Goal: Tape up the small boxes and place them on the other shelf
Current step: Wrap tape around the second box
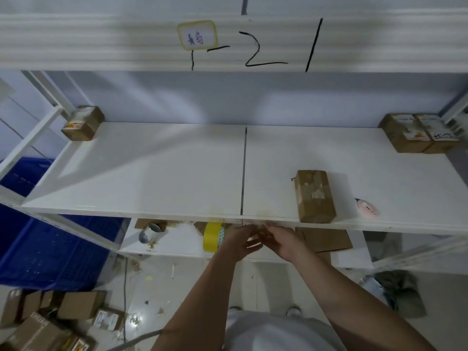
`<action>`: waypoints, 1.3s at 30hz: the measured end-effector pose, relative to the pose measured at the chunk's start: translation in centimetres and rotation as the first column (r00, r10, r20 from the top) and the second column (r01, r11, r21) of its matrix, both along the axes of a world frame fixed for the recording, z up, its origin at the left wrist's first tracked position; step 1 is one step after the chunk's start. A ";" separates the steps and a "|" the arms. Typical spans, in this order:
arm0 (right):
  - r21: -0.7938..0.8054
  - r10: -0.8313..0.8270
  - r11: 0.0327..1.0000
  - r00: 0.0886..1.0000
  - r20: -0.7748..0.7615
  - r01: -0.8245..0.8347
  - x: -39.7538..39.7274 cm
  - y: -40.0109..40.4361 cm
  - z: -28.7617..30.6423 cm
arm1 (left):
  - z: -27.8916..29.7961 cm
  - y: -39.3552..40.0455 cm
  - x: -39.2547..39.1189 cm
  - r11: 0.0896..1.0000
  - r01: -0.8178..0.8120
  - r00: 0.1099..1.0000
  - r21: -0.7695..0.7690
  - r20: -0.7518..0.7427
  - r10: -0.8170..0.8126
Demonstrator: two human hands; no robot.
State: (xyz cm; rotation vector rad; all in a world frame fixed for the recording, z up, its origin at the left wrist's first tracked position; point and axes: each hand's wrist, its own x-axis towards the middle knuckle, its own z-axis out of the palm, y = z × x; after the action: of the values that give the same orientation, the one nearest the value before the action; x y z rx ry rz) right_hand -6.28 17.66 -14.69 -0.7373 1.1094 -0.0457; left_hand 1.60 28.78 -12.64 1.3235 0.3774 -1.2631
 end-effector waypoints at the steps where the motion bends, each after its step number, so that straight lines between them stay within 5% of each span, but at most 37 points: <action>1: -0.003 0.015 1.000 1.000 -0.004 -0.015 0.0 0.0 0.1 | -0.2 -0.1 0.0 1.000 -0.013 1.000 -0.006 -0.018 0.013; 15: -0.101 0.017 0.995 0.999 -0.035 -0.020 -1.5 -0.1 0.7 | -1.3 -1.4 0.0 0.976 -0.211 0.959 -0.060 -0.206 0.195; 21: -0.059 0.097 0.993 0.995 -0.038 -0.099 -2.4 0.1 1.0 | -1.8 -1.5 -0.1 0.993 -0.114 0.982 -0.036 -0.154 0.108; 27: 0.004 0.037 0.999 0.999 0.003 -0.037 -3.7 0.1 1.5 | -2.4 -1.3 -0.8 0.999 -0.030 0.996 0.016 0.079 0.029; 39: -0.059 0.085 0.994 0.978 -0.191 -0.097 -2.1 0.3 4.4 | 0.8 -0.9 -1.2 0.998 -0.053 0.997 0.025 0.062 0.051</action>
State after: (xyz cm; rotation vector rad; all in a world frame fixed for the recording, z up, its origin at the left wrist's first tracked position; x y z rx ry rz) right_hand -8.36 17.96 -10.27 -0.8659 1.2573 0.0658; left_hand 0.42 27.84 -11.82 1.3637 0.3844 -1.1750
